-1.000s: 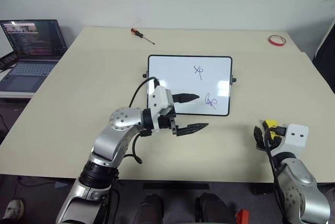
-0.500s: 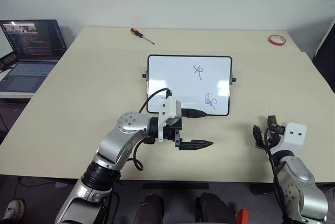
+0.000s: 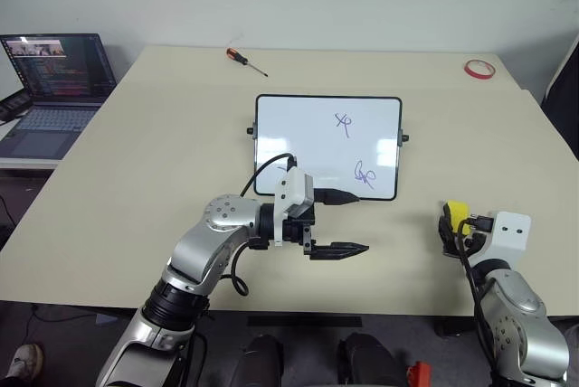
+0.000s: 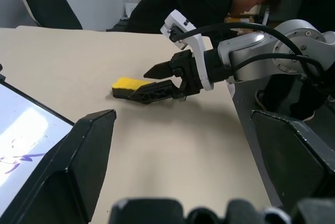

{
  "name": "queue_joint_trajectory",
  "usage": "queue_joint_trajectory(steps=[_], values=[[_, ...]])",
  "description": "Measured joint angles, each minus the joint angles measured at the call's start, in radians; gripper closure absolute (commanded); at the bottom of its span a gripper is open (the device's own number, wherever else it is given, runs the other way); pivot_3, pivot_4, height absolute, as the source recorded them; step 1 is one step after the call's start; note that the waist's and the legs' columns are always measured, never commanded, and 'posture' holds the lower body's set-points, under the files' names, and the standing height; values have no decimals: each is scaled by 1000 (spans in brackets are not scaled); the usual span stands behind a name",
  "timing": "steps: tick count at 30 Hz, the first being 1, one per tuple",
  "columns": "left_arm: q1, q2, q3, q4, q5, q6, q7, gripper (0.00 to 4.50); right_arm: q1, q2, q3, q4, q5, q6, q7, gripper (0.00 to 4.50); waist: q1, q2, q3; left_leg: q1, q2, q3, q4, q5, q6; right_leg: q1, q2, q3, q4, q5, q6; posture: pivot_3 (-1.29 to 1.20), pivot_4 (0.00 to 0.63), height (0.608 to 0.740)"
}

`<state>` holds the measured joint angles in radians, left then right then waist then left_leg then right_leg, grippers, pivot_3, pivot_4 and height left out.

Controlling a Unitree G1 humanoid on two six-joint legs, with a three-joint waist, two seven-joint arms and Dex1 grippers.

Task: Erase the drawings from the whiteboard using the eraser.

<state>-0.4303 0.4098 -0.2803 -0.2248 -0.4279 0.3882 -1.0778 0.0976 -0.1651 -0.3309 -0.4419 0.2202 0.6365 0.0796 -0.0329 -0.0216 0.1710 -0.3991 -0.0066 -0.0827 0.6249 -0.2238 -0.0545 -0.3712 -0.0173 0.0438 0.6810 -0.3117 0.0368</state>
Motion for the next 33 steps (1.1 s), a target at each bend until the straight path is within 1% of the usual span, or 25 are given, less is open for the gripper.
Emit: queue_joint_trajectory(steps=[3, 6, 17, 27, 33], values=[[8, 3, 0, -1, -2, 5, 0, 0, -5, 1, -5, 0, 6, 9, -6, 34, 0, 0, 0, 0, 0, 0, 0, 0, 0, 0, 0, 0, 0, 0, 0, 0, 150, 740], [8, 3, 0, -2, -2, 13, 1, 0, -43, 33, -22, 16, 29, 34, -39, 34, -1, 0, 0, 0, 0, 0, 0, 0, 0, 0, 0, 0, 0, 0, 0, 0, 150, 740], [15, 3, 0, -15, -2, 20, 19, 0, -124, 55, 17, 83, 35, 38, -76, 34, 0, 1, 0, 0, 0, 0, 0, 0, 0, 0, 0, 0, 0, 0, 0, 0, 150, 740], [16, 6, 0, -19, -2, 22, 28, 0, -125, 49, 24, 96, 31, 27, -84, 34, 1, 1, 0, 0, 0, 0, 0, 0, 0, 0, 0, 0, 0, 0, 0, 0, 150, 740], [16, 5, 0, -19, -2, 21, 30, 0, -112, 15, 11, 93, 15, 27, -103, 34, 0, 1, 0, 0, 0, 0, 0, 0, 0, 0, 0, 0, 0, 0, 0, 0, 150, 740]])
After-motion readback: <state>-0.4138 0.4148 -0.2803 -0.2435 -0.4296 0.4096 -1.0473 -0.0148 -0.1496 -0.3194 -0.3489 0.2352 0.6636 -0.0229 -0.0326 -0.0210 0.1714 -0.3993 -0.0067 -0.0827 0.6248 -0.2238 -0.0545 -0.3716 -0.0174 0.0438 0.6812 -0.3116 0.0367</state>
